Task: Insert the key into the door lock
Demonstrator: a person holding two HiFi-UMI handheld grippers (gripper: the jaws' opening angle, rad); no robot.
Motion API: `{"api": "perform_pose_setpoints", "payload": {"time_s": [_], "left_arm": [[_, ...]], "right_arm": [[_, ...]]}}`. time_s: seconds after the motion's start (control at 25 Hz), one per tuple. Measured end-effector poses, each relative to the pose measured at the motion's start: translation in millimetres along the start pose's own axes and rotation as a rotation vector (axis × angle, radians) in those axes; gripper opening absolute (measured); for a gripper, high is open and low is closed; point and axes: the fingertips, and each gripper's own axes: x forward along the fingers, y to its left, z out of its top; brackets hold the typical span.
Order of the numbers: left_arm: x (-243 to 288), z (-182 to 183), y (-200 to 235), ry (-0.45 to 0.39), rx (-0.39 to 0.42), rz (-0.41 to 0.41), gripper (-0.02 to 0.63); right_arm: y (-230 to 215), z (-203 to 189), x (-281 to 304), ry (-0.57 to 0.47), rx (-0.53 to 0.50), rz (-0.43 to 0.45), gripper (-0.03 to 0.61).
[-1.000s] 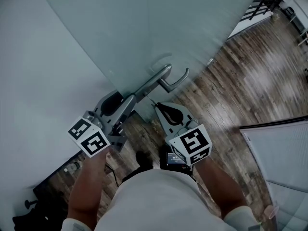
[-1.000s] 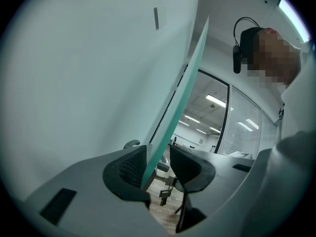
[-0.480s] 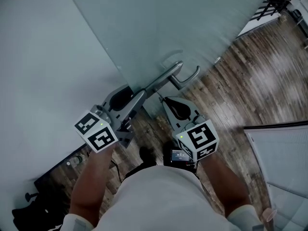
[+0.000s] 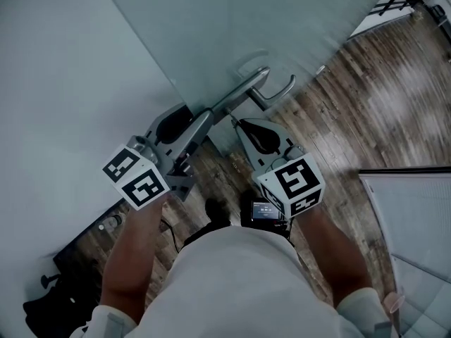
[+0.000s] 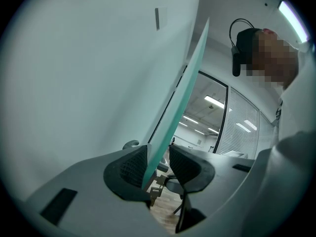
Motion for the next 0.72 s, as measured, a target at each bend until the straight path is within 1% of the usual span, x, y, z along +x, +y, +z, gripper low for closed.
{"api": "perform_pose_setpoints", "payload": {"time_s": [0.52, 0.72], "left_arm": [[-0.6, 0.1, -0.3, -0.010, -0.007, 0.002, 0.153], [-0.5, -0.4, 0.4, -0.014, -0.016, 0.001, 0.153]], "right_arm": [[1.0, -0.7, 1.2, 0.013, -0.004, 0.011, 0.015], [0.4, 1.2, 5.2, 0.006, -0.038, 0.011, 0.015]]}}
